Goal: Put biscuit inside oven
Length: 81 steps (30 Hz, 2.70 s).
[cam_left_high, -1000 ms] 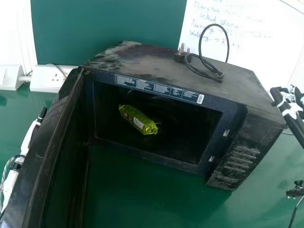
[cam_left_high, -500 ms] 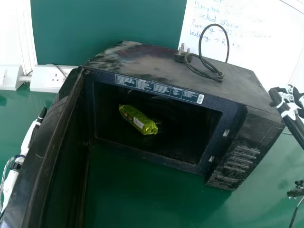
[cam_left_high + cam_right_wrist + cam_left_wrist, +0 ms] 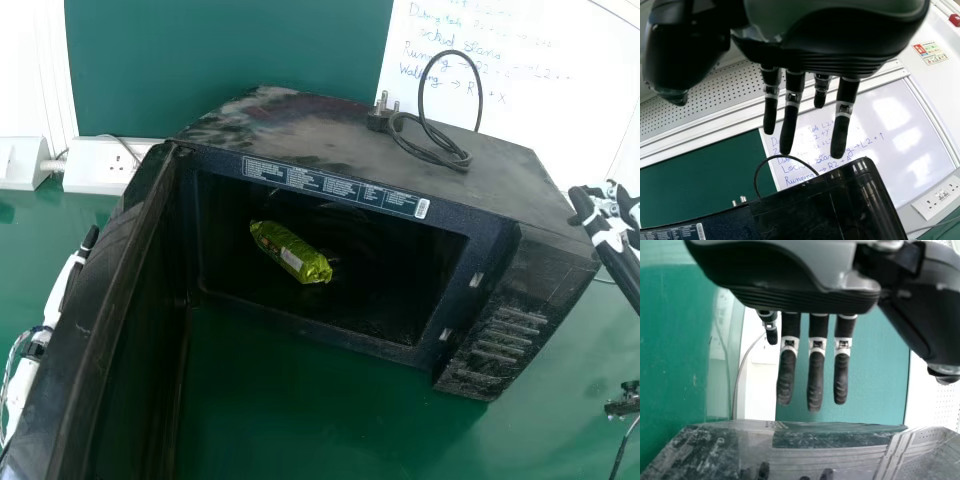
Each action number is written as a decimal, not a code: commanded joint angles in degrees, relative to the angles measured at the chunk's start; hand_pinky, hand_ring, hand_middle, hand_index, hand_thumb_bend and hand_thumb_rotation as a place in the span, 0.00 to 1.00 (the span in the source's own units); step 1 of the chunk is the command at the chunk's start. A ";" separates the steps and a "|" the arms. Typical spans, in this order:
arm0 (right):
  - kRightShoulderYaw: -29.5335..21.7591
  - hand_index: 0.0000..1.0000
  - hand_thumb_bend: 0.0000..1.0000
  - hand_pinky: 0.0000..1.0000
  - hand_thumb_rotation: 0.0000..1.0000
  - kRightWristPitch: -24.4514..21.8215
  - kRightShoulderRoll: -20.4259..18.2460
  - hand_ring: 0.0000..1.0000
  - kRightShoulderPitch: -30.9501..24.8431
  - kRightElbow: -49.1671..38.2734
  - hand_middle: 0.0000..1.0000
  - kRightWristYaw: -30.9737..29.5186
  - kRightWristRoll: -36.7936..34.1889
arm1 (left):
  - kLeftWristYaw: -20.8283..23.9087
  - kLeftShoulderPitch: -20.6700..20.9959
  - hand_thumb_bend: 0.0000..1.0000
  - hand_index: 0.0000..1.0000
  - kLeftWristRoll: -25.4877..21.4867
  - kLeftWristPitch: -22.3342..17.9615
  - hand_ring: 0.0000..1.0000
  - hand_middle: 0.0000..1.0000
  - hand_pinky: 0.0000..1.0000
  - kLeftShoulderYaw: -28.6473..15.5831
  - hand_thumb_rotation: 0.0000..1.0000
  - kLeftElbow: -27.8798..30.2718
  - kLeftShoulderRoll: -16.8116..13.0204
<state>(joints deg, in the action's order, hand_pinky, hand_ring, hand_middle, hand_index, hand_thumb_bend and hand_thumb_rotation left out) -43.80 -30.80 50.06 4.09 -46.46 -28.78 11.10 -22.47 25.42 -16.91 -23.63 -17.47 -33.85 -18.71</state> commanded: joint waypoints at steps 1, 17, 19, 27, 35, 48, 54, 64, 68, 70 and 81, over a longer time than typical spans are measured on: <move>0.16 0.75 0.84 0.39 0.41 -0.46 0.39 0.48 0.23 -0.64 0.59 0.31 0.58 | -0.24 0.18 0.52 0.49 -0.21 -0.36 0.31 0.40 0.26 -0.54 0.07 0.00 -0.64; 1.02 0.74 0.84 0.40 0.42 -3.09 -0.08 0.47 0.27 -2.25 0.57 0.92 2.31 | -0.48 0.08 0.52 0.49 -0.24 -0.59 0.31 0.40 0.26 -0.54 0.07 -0.06 -0.62; 1.06 0.74 0.85 0.39 0.42 -3.15 -0.34 0.47 0.44 -2.26 0.57 1.00 2.09 | -0.42 0.10 0.52 0.49 -0.27 -0.46 0.30 0.40 0.26 -0.55 0.07 -0.04 -0.60; 0.59 0.74 0.85 0.31 0.41 -4.38 -0.42 0.42 0.94 -1.85 0.55 0.91 1.75 | -0.40 0.14 0.52 0.49 -0.13 -0.57 0.30 0.40 0.26 -0.54 0.07 -0.23 -0.70; -4.44 0.76 0.77 0.36 0.48 3.05 -0.88 0.47 -1.37 3.83 0.57 3.41 4.77 | -0.55 0.19 0.52 0.49 -0.62 -1.18 0.30 0.40 0.26 -1.03 0.07 -0.50 -0.62; -7.63 0.71 0.93 0.26 0.60 1.61 -3.14 0.36 -1.22 8.22 0.46 8.66 8.09 | -3.24 -3.88 0.52 0.49 2.59 -15.01 0.36 0.42 0.29 2.10 0.08 6.42 1.61; -8.47 0.69 0.95 0.22 0.60 3.53 -3.78 0.31 -1.31 9.10 0.40 9.14 6.98 | -1.44 -5.65 0.52 0.49 6.69 -18.84 0.36 0.44 0.30 4.56 0.08 9.55 1.86; -7.84 0.70 0.97 0.27 0.59 3.03 -3.84 0.36 -1.10 8.40 0.47 9.03 6.97 | 0.76 -6.67 0.52 0.49 12.93 -22.92 0.33 0.42 0.28 8.52 0.07 11.03 0.98; -7.80 0.70 0.95 0.28 0.60 3.37 -3.83 0.36 -1.34 8.21 0.47 9.02 6.96 | 1.20 -6.63 0.52 0.49 15.19 -24.86 0.33 0.39 0.30 9.89 0.07 11.06 0.12; -7.80 0.70 0.95 0.28 0.60 3.39 -3.76 0.37 -1.45 8.15 0.47 8.95 6.98 | 1.52 -6.81 0.52 0.49 16.03 -25.18 0.33 0.39 0.30 10.37 0.07 11.48 -0.18; -7.57 0.68 0.91 0.36 0.56 3.01 -4.45 0.43 -0.94 7.63 0.51 9.94 6.61 | 3.13 -7.39 0.52 0.49 18.58 -24.49 0.30 0.37 0.27 12.25 0.06 13.72 -2.10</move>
<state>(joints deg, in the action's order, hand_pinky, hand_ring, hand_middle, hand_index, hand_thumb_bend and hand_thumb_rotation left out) -51.37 -28.15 46.12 3.19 -38.51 -19.66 17.54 -19.02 18.37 0.59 -47.68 -6.95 -21.22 -20.67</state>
